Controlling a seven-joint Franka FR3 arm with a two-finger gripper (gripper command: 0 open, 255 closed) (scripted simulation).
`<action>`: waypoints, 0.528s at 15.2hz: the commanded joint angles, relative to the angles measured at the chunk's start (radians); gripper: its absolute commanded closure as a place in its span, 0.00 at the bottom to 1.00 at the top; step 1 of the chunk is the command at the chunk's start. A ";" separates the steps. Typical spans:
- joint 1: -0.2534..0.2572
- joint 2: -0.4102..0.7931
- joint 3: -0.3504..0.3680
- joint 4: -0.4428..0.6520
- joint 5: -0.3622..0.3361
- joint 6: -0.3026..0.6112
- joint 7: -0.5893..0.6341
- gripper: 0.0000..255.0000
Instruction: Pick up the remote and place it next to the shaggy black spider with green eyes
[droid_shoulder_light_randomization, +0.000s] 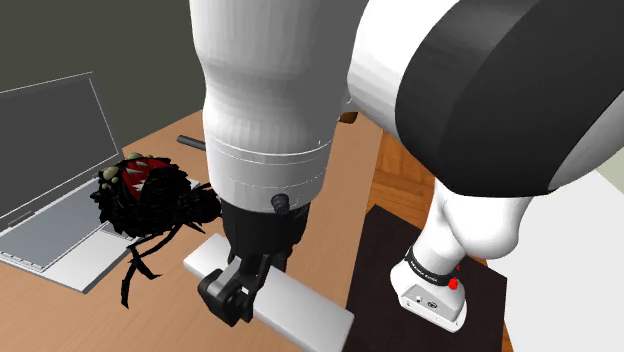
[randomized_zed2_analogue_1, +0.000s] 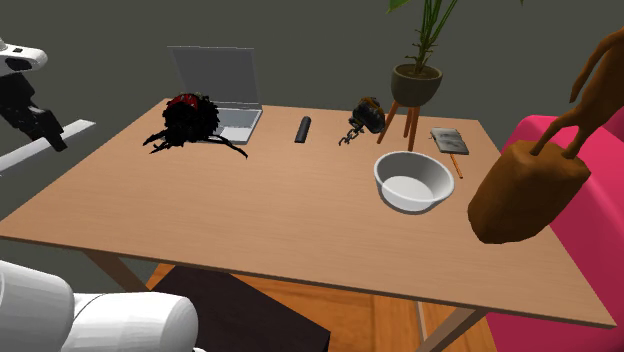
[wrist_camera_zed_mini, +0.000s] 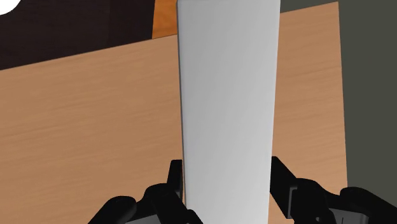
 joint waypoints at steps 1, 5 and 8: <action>0.001 0.004 0.003 -0.025 0.000 0.028 0.000 1.00; 0.002 0.009 0.009 -0.073 0.000 0.082 0.000 1.00; 0.003 0.016 0.014 -0.108 -0.001 0.123 0.002 1.00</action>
